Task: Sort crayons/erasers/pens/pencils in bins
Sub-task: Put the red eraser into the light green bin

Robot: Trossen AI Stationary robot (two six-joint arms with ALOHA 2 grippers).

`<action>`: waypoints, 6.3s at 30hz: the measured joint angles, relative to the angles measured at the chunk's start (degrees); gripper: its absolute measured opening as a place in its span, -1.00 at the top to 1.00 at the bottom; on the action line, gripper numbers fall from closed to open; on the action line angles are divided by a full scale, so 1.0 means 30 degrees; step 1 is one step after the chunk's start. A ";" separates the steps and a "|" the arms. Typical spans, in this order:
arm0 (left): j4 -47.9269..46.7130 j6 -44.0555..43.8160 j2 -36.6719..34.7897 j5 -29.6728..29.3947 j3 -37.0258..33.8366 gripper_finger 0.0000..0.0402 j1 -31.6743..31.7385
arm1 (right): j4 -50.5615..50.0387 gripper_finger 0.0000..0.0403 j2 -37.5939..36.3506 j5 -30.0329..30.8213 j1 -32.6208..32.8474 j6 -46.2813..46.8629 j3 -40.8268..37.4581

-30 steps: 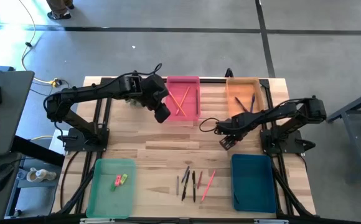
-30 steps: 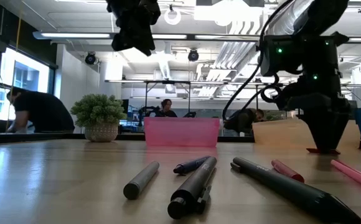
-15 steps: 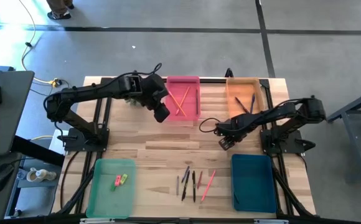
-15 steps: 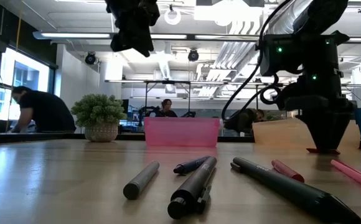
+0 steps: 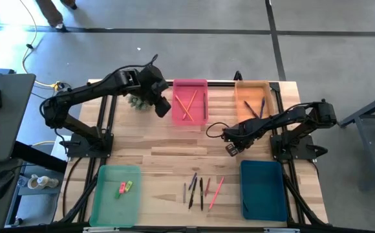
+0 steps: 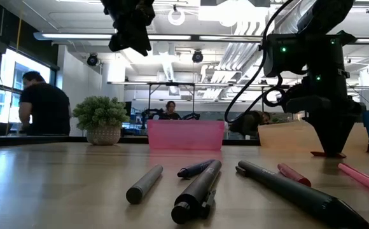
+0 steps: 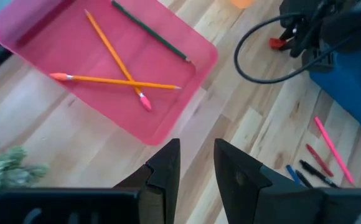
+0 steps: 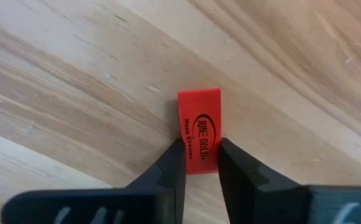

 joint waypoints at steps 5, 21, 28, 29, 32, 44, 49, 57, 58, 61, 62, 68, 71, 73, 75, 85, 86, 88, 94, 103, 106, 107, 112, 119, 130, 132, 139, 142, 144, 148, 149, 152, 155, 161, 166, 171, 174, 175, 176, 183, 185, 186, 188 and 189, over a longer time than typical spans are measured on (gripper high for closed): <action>-0.0724 0.1027 -0.0327 -0.0017 0.0000 0.58 0.0416 | -0.0215 0.74 0.0147 0.0235 0.0369 -0.0089 0.0418; -0.3405 0.2989 -0.0339 -0.0146 0.0000 0.25 0.1435 | 0.0253 0.75 0.0211 0.0490 0.1601 0.0934 0.1485; -0.3423 0.2989 -0.0339 -0.0080 0.0000 0.06 0.1513 | 0.1354 0.75 0.0182 0.0035 0.2011 0.1527 0.1479; -0.3488 0.2989 -0.0339 -0.0017 0.0000 0.05 0.1513 | 0.1532 0.75 0.0182 -0.0018 0.2041 0.1581 0.1479; -0.3831 0.2984 -0.0339 -0.0007 0.0000 0.06 0.1513 | 0.2300 0.75 0.0175 -0.0175 0.2103 0.1559 0.1479; -0.3967 0.0867 -0.0339 0.0892 0.0000 0.07 0.1331 | 0.3024 0.75 0.0124 0.0102 0.2106 -0.1573 0.3810; -0.3961 0.0107 -0.0339 0.2019 0.0000 0.07 0.1046 | 0.2959 0.75 0.0116 0.0657 0.2106 -0.3185 0.5005; -0.4130 -0.0616 -0.0339 0.3239 -0.0007 0.07 -0.0423 | 0.3015 0.75 0.0109 0.1200 0.2106 -0.5700 0.6758; -0.4129 -0.0795 -0.0339 0.3350 -0.0007 0.07 -0.0646 | 0.3029 0.75 0.0110 0.1257 0.2106 -0.6124 0.7005; -0.4102 -0.1689 -0.0339 0.3242 -0.0007 0.07 -0.1338 | 0.3033 0.75 0.0109 0.1403 0.2106 -0.7504 0.7771; -0.4058 -0.1944 -0.0339 0.3226 -0.0007 0.07 -0.1551 | 0.3037 0.75 0.0109 0.1547 0.2106 -0.7931 0.8021; -0.2634 -0.4017 -0.0339 0.3186 -0.0007 0.07 -0.2541 | 0.3051 0.75 0.0109 0.2522 0.2106 -1.0063 0.9463; -0.1583 -0.5146 -0.0339 0.3152 -0.0007 0.07 -0.2905 | 0.3038 0.75 0.0109 0.2944 0.2106 -1.1041 1.0103; -0.0848 -0.5867 -0.0339 0.2947 -0.0007 0.07 -0.3130 | 0.3031 0.75 0.0109 0.3344 0.2106 -1.1673 1.0577; -0.0075 -0.6509 -0.0339 0.2702 -0.0007 0.07 -0.3324 | 0.3060 0.75 0.0109 0.3808 0.2106 -1.2323 1.1025; 0.3332 -0.8456 -0.0209 0.0750 -0.0020 0.07 -0.3834 | 0.3346 0.75 0.0102 0.5400 0.2030 -1.5504 1.2851; 0.3640 -0.8565 -0.0200 0.0756 -0.0022 0.07 -0.3834 | 0.3468 0.75 0.0102 0.5399 0.1966 -1.5671 1.2938; 0.4453 -0.8739 -0.0203 0.0758 -0.0022 0.07 -0.3834 | 0.3621 0.75 0.0102 0.5392 0.1853 -1.6026 1.3077; 0.6111 -0.9390 0.0295 0.0782 -0.0022 0.07 -0.3834 | 0.4148 0.75 0.0102 0.5751 0.1391 -1.7052 1.3274; 0.6882 -0.9390 0.1416 0.1002 -0.0022 0.07 -0.3922 | 0.4379 0.75 0.0102 0.5901 0.1078 -1.7203 1.3274; 0.6985 -0.9390 0.1641 0.0962 -0.0022 0.07 -0.3883 | 0.4388 0.75 0.0102 0.6047 0.1078 -1.7230 1.3274; 0.6960 -0.9390 0.1658 0.0962 -0.0022 0.07 -0.3840 | 0.4391 0.75 0.0102 0.6194 0.1078 -1.7230 1.3274; 0.7157 -0.9390 0.1993 0.0854 -0.0028 0.07 -0.3747 | 0.4582 0.75 0.0102 0.6353 0.1078 -1.7646 1.3274; 0.7508 -0.9244 0.2232 0.0918 -0.0022 0.14 -0.3637 | 0.4608 0.75 0.0108 0.6821 0.1078 -1.7653 1.3274; 0.7928 -0.8613 0.2219 0.1062 -0.0015 0.66 -0.3688 | 0.4597 0.75 0.0102 0.6827 0.1071 -1.7660 1.3274; 0.7929 -0.8425 0.2219 0.1193 -0.0015 0.75 -0.3691 | 0.4583 0.75 0.0102 0.6807 0.1006 -1.7660 1.3274; 0.7973 -0.7704 0.2219 0.1128 -0.0015 0.96 -0.3667 | 0.4484 0.74 0.0102 0.6722 0.0691 -1.7669 1.3274; 0.7980 -0.7517 0.2219 0.1071 -0.0015 0.97 -0.3667 | 0.4481 0.74 0.0102 0.6732 0.0670 -1.7733 1.3274; 0.7980 -0.7517 0.2219 0.1078 -0.0015 0.97 -0.3667 | 0.4474 0.72 0.0102 0.6720 0.0670 -1.7721 1.3274; 0.7973 -0.7207 0.2219 0.1059 -0.0015 0.97 -0.3681 | 0.4480 0.55 0.0102 0.6529 0.0656 -1.7474 1.3274; 0.7924 -0.7061 0.2219 0.0988 -0.0015 0.97 -0.3687 | 0.4466 0.49 0.0102 0.6542 0.0655 -1.7270 1.3274; 0.7554 -0.6757 0.2204 0.0914 0.0000 0.97 -0.3696 | 0.4427 0.32 0.0109 0.6540 0.0641 -1.7056 1.3269; 0.6623 -0.6296 0.2204 0.0654 0.0000 0.97 -0.3696 | 0.4267 0.18 -0.0007 0.6276 0.0634 -1.7143 1.3245; 0.3247 -0.5335 0.1473 -0.0226 0.0000 0.97 -0.4180 | 0.3067 0.08 -0.0501 0.5488 0.0727 -1.6977 1.3252; -0.0408 -0.5239 0.0521 -0.0601 -0.0007 0.97 -0.5314 | 0.1996 0.09 -0.0539 0.5155 0.0959 -1.6567 1.3252; -0.3644 -0.6316 -0.0347 -0.0720 -0.0011 0.97 -0.7115 | 0.1537 0.09 -0.0539 0.5187 0.1100 -1.6431 1.3252; -0.5062 -0.7289 -0.0724 -0.0731 -0.0007 0.98 -0.8575 | 0.1429 0.09 -0.0536 0.5177 0.1100 -1.6444 1.3252; -0.5706 -0.7671 -0.0793 -0.0769 -0.0007 0.98 -0.9078 | 0.1414 0.09 -0.0532 0.5173 0.1100 -1.6441 1.3252; -0.6132 -0.8083 -0.0854 -0.0891 -0.0007 0.98 -0.9591 | 0.1430 0.09 -0.0532 0.5173 0.1100 -1.6430 1.3252; -0.8891 -1.1580 -0.0903 -0.1413 -0.0613 0.98 -1.3428 | 0.1331 0.09 -0.0532 0.5166 0.1100 -1.6310 1.3252; -0.8884 -1.2797 -0.0892 -0.1162 -0.1154 0.98 -1.4483 | 0.1375 0.09 -0.0532 0.5166 0.1100 -1.6291 1.3252; -0.8875 -1.3476 -0.0894 -0.0902 -0.1450 0.98 -1.4987 | 0.1435 0.09 -0.0532 0.5166 0.1100 -1.6291 1.3252; -0.8802 -1.4652 -0.0896 -0.0197 -0.2194 0.98 -1.6007 | 0.1443 0.09 -0.0532 0.5166 0.1100 -1.6283 1.3252; -0.8701 -1.5212 -0.0886 0.0023 -0.2566 0.98 -1.6528 | 0.1446 0.09 -0.0532 0.5166 0.1100 -1.6283 1.3252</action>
